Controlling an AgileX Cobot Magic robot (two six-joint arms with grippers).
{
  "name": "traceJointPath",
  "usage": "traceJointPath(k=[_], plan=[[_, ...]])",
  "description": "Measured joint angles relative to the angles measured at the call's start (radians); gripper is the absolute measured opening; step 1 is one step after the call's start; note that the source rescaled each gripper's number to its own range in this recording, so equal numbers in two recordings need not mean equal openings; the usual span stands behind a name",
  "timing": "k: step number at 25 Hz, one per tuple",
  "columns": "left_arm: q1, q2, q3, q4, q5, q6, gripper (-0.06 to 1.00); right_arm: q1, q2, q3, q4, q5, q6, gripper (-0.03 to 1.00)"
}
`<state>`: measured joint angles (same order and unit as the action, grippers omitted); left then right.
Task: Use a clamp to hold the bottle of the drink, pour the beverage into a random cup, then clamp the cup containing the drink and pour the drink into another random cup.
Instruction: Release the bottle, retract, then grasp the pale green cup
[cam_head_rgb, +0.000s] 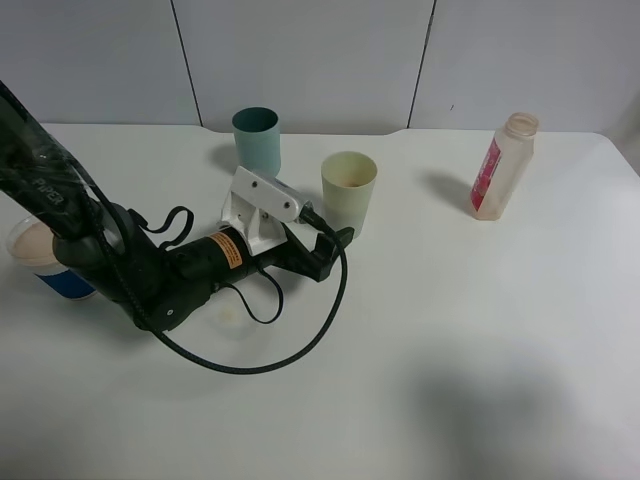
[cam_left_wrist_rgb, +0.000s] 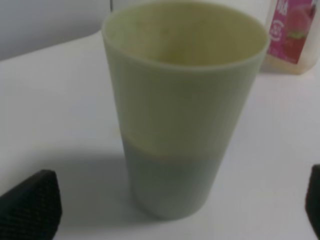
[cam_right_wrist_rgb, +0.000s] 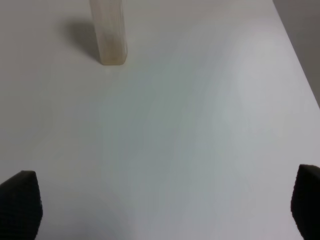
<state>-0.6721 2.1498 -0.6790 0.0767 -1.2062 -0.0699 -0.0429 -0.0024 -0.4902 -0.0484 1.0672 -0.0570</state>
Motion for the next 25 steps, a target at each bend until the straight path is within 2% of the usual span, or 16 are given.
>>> traceJointPath(k=[7,15,25], plan=[[0.0,0.052,-0.033,0.007,0.001,-0.003,0.97,0.0,0.0,0.0,0.0,0.0,0.0,1.0],[0.0,0.11,-0.131,0.013,0.001,-0.065,1.0,0.0,0.0,0.0,0.0,0.0,0.0,1.0],[0.0,0.151,-0.18,0.019,-0.007,-0.045,1.0,0.0,0.0,0.0,0.0,0.0,0.0,1.0]])
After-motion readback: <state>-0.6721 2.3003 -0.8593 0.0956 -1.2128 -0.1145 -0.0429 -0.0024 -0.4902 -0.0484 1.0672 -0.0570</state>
